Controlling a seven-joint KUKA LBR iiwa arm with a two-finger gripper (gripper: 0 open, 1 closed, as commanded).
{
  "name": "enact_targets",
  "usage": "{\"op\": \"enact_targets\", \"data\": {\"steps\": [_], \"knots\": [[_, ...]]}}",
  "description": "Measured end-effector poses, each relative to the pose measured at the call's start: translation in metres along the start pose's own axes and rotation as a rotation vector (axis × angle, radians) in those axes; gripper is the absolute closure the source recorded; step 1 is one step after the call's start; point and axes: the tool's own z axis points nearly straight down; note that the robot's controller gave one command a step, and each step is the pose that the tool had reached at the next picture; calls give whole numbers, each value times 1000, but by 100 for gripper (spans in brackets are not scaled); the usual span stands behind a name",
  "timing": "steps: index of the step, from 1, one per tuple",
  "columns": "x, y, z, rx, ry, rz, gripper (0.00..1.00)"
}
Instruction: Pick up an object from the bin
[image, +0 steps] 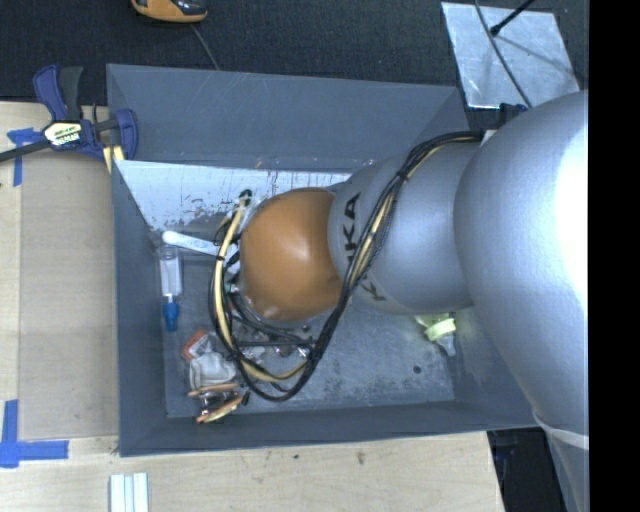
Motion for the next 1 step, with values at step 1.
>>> {"op": "enact_targets", "data": {"steps": [1], "knots": [[1, -1, -19, 0, 13, 0, 100]]}}
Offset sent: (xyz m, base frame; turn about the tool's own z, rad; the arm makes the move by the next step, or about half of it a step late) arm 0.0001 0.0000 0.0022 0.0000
